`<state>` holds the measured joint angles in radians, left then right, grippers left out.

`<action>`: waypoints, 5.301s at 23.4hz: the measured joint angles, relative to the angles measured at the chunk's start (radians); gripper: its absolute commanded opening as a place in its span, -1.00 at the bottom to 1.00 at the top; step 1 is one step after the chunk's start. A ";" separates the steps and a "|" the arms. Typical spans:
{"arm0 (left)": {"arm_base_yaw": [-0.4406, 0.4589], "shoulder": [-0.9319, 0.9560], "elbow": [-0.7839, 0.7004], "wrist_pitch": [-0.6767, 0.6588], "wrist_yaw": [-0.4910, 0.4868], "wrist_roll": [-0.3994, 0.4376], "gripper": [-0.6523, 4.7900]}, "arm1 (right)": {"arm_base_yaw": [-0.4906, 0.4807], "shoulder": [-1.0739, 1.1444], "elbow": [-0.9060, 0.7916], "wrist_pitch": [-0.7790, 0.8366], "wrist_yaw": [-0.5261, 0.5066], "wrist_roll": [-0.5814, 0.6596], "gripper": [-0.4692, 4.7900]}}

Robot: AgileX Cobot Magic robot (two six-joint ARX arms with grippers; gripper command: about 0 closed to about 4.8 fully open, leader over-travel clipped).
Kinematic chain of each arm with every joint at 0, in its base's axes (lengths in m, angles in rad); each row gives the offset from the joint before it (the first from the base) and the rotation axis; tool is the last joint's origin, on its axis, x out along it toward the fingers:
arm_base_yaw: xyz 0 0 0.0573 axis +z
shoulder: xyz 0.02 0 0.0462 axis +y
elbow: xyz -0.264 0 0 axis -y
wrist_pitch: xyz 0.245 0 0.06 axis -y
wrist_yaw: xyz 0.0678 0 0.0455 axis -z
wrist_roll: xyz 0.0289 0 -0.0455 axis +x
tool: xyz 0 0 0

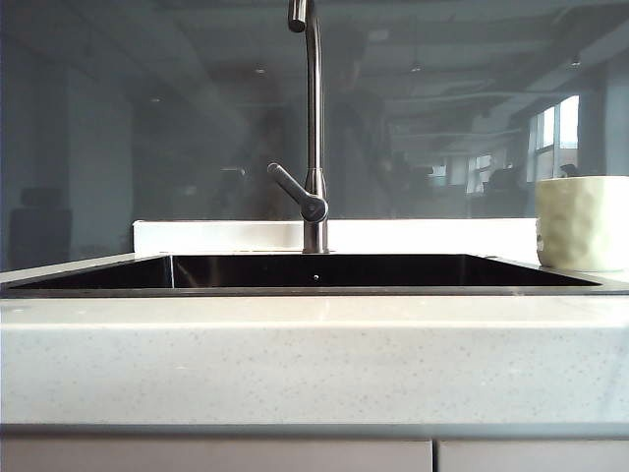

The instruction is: Pick up the mug next to the sink, go to the faucet to get some water, pour the water into the sink, and finally put the mug back to its place.

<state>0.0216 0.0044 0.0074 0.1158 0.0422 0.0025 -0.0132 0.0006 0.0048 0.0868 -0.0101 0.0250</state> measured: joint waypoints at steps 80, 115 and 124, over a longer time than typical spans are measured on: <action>-0.012 1.310 0.451 0.797 0.272 -0.178 -0.78 | -0.299 1.727 0.588 0.967 -0.348 -0.079 -0.07; -0.012 1.311 0.452 0.807 0.272 -0.178 -0.78 | -0.298 1.758 0.595 0.996 -0.368 -0.077 -0.61; -0.012 1.311 0.452 0.807 0.272 -0.178 -0.78 | -0.298 1.758 0.595 0.996 -0.369 -0.073 -0.68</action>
<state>0.0097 1.3155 0.4591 0.9230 0.3138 -0.1757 -0.3115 1.7584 0.6003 1.0824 -0.3786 -0.0483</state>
